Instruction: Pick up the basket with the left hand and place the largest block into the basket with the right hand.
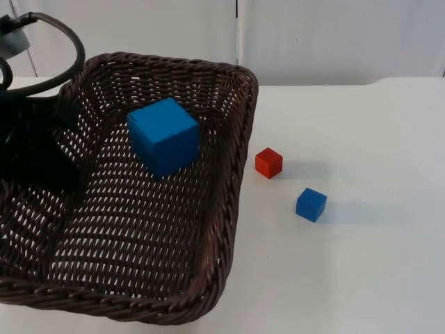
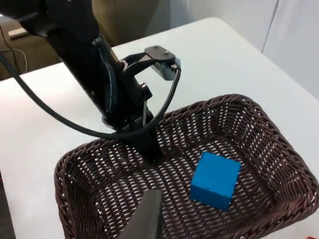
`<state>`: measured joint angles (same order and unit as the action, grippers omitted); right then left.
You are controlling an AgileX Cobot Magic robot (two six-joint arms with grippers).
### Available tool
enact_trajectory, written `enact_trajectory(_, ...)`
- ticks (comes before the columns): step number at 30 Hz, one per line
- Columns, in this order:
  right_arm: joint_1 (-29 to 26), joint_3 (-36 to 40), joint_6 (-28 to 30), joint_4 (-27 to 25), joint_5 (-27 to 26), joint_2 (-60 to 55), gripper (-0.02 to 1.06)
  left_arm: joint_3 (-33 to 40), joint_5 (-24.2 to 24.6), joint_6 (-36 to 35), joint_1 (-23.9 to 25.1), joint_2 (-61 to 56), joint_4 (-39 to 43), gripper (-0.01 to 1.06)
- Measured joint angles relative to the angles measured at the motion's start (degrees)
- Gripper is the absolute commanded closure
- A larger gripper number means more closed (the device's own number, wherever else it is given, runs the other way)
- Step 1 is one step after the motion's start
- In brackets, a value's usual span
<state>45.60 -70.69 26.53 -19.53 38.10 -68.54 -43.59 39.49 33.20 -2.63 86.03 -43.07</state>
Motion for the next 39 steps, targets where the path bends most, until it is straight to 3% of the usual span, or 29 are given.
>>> enact_trajectory(8, 0.0, 4.2, 0.0, 0.1, -0.5, 6.1, 0.19, 0.0, -2.1, 0.1, -4.0, 3.0, -0.6, 1.05)
enact_trajectory(14, 0.0, 7.9, 0.0, 2.3, -0.5, 11.2, 0.19, 0.0, -8.3, 0.3, -7.4, 7.0, -3.4, 1.05)
enact_trajectory(17, 0.0, 9.9, 0.0, 3.9, -0.3, 15.4, 0.19, 0.0, -12.1, 0.3, -7.6, 11.1, -4.5, 1.05)
enact_trajectory(26, 0.0, 11.5, 0.0, 7.2, -0.1, 22.8, 0.19, 0.0, -16.2, 0.6, -7.7, 20.2, -5.9, 1.05)
enact_trajectory(39, 0.0, 11.5, -0.8, 8.7, -0.1, 24.6, 0.19, 0.0, -18.3, 1.4, -7.7, 22.7, -6.4, 1.05)
